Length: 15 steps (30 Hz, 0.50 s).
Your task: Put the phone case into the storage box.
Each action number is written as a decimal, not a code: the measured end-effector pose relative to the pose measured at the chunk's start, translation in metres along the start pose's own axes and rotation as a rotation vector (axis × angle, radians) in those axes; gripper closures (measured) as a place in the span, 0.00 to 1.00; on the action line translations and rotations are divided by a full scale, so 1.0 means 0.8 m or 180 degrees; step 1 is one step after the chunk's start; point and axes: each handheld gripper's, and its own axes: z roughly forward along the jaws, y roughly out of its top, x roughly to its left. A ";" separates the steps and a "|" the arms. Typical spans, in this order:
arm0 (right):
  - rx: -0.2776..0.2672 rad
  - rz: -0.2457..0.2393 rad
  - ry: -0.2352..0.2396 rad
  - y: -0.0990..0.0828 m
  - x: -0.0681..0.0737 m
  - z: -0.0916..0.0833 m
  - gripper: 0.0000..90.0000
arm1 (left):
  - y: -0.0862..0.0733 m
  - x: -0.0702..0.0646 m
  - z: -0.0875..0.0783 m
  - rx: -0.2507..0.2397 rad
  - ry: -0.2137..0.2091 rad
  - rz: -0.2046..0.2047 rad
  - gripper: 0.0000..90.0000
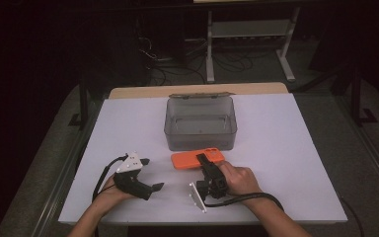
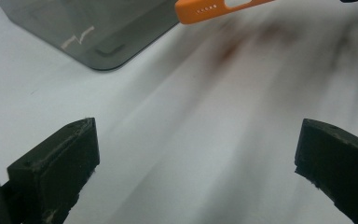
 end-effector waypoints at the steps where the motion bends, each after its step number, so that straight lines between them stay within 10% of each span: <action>1: 0.0001 0.0026 0.0008 0.000 0.000 0.000 0.87 | 0.000 0.000 0.000 0.0004 0.0004 0.0001 0.00; 15: 0.0010 0.0196 0.0070 -0.002 -0.006 0.001 0.87 | 0.001 -0.001 0.002 0.0047 -0.0021 -0.0012 0.00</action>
